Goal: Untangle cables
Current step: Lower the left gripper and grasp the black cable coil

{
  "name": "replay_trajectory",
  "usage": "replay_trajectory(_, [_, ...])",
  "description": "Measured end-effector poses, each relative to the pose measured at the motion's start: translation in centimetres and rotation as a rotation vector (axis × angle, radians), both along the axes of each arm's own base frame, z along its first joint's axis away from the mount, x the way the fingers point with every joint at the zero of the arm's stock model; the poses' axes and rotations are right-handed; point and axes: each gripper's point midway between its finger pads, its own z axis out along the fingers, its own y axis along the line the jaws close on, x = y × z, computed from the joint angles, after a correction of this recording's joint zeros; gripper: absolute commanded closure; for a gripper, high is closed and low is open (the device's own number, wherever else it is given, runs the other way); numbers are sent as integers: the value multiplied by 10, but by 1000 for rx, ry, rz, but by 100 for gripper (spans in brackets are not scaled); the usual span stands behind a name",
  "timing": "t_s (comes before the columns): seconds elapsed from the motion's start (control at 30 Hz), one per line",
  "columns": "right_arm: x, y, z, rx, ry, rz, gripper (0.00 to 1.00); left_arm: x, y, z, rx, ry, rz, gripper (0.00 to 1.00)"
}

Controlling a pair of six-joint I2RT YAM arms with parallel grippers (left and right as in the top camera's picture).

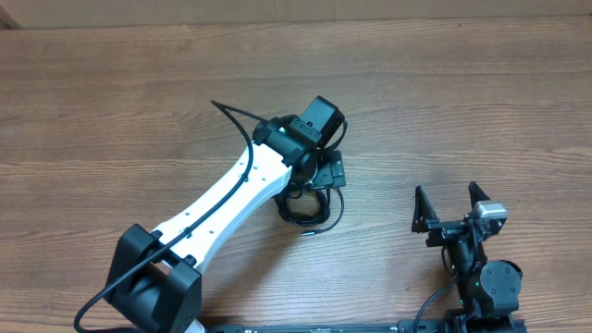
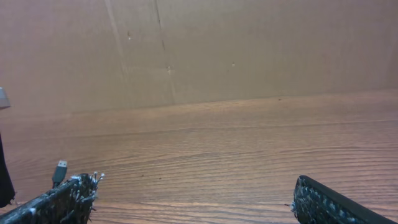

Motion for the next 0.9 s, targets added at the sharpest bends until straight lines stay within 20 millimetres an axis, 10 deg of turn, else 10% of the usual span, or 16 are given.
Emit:
replay_trajectory(0.4, [0,0,0,0,0,0,0,13,35,-11,298,-133,-514,0])
replay_trajectory(0.7, [0,0,0,0,0,0,0,13,46,-66,397,-194,-796,0])
replay_trajectory(0.9, [0,0,0,0,0,0,0,1,44,-93,368,-203,-913,25])
